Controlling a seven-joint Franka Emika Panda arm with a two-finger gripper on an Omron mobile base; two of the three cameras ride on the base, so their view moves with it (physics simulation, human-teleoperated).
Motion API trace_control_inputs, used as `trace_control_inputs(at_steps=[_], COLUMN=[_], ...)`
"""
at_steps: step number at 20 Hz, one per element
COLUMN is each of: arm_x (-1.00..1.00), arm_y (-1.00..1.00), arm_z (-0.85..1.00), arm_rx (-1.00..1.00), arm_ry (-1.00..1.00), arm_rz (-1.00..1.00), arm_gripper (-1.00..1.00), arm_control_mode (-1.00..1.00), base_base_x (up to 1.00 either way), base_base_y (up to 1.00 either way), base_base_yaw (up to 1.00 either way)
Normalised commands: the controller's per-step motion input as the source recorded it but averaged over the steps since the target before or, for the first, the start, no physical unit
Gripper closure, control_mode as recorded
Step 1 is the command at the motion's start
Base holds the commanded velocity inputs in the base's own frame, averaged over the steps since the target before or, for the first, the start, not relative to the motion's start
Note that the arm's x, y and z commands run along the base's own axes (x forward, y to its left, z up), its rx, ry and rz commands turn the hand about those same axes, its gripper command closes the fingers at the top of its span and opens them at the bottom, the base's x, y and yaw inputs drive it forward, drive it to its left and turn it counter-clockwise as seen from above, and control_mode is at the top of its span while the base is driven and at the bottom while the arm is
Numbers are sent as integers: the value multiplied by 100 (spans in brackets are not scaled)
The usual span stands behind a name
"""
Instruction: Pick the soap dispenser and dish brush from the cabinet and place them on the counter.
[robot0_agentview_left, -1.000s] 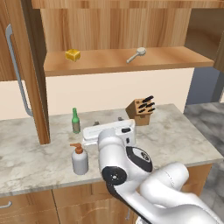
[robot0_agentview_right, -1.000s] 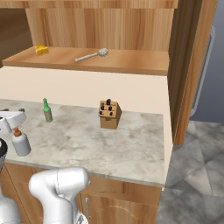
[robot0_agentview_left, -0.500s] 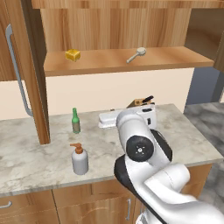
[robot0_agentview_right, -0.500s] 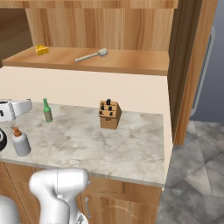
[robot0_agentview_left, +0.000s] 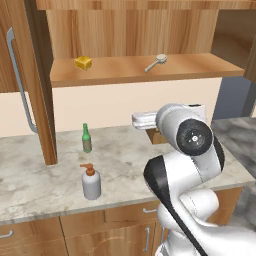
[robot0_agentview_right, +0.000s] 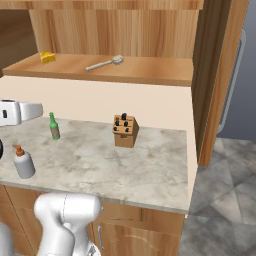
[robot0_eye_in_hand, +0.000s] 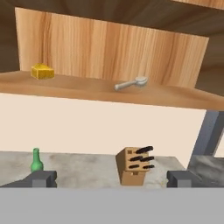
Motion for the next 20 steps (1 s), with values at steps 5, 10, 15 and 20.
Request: trace_control_inputs(at_steps=[5, 10, 15, 20], arm_x=[-10, -6, 0, 0], arm_y=[-26, -18, -10, -10], arm_z=[42, 48, 39, 14], arm_rx=[5, 3, 1, 2], arm_ry=[8, 3, -1, -11], arm_rz=[-1, 0, 0, 0], arm_gripper=[-100, -100, -100, -100], arm_control_mode=[-100, -100, -100, -100], base_base_x=[0, 0, 0, 0], base_base_y=[0, 0, 0, 0], base_base_yaw=[0, 0, 0, 0])
